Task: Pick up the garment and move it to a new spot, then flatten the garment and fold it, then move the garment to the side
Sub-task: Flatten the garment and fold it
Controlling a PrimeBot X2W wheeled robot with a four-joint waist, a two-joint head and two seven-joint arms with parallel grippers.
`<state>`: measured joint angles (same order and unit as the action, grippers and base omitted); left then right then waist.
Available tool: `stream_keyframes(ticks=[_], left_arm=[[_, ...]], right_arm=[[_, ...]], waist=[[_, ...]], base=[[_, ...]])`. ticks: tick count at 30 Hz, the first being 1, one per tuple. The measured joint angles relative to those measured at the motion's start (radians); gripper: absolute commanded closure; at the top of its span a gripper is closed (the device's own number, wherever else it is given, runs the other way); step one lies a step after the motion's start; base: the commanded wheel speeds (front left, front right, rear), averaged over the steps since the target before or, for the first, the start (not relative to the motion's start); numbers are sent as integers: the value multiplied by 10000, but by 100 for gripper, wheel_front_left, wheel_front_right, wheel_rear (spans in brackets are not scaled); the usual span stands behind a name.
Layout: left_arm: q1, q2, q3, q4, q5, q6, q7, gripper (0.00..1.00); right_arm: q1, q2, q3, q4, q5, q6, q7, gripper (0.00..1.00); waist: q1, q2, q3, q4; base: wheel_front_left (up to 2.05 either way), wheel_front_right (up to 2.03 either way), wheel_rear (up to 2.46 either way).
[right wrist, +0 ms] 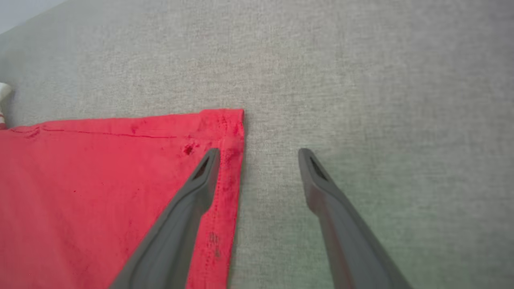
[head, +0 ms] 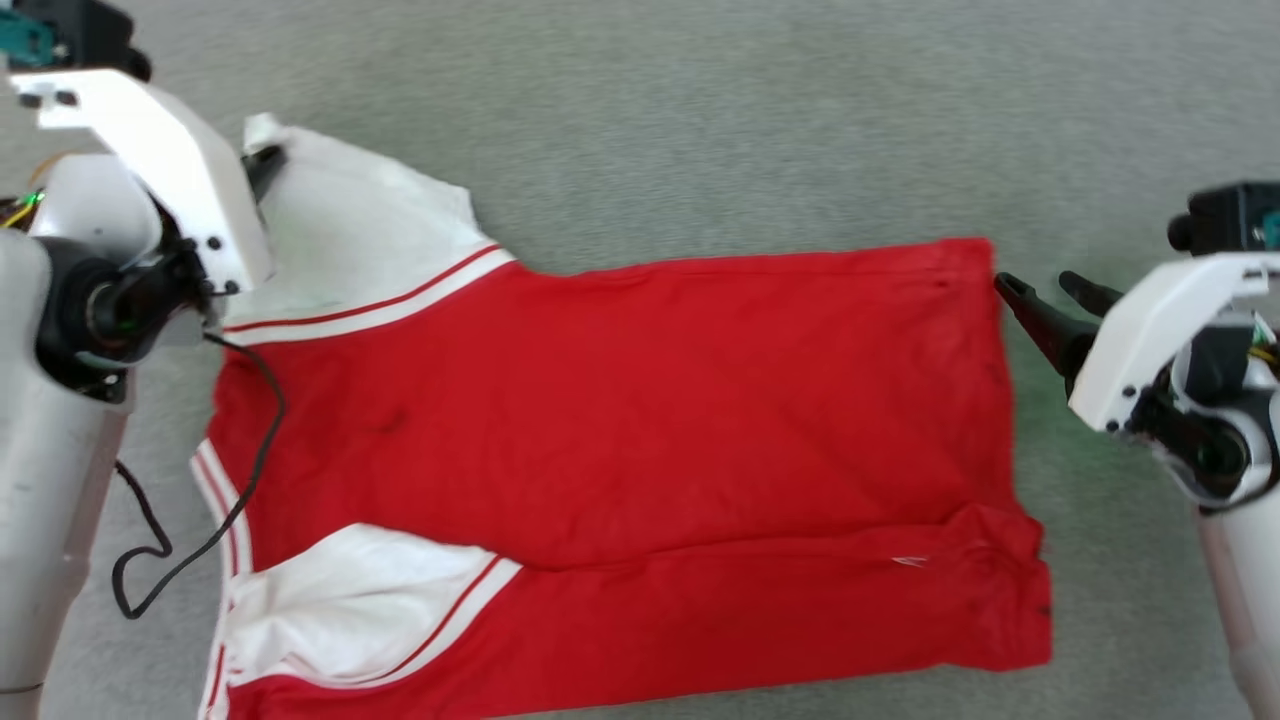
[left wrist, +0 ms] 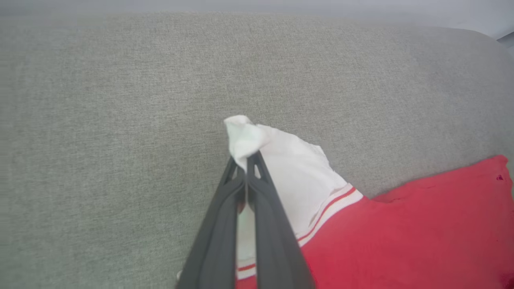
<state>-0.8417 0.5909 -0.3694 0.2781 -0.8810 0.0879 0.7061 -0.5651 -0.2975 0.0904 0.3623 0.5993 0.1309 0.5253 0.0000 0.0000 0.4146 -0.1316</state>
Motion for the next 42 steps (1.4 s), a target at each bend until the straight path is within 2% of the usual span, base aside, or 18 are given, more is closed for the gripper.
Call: stream_keyframes(ticks=[11,14,21,22,30,37,42], left_arm=[[-288,-272,-334,-468,251,-138,-222,100],[-289,-297,-355,-466,257,-159,-251,100],[-81,-265,-190,-299,148,-182,-619,100],[339,-240,-27,-236,19,-174,-924,100],[2406,-146,619,-591,-433,130,-2029,100],[5016,-198,1049,-1384,-874,550,-2819,100],[6864,-387,1179,-1693,-1198,811,-3202,100]], right_arm=[[-1642,-272,506,1668,65,4,2382,0],[-1809,-295,568,1843,-13,2,2738,100],[-1889,-362,719,1893,-272,2,2706,100],[-1702,-391,654,1572,-378,2,2343,100],[-116,-472,136,268,-635,4,1505,100],[1870,-125,-320,-763,-798,4,926,100],[3173,215,-554,-1057,-796,2,665,100]], waist=[[0,0,362,744],[-1,0,369,813],[0,0,78,851],[0,0,-209,856],[0,0,-1298,938],[-1,0,-2233,1054],[-1,0,-2713,1070]], base=[[0,0,0],[0,0,0],[0,0,0],[0,0,0],[0,0,0],[0,0,0],[0,0,0]])
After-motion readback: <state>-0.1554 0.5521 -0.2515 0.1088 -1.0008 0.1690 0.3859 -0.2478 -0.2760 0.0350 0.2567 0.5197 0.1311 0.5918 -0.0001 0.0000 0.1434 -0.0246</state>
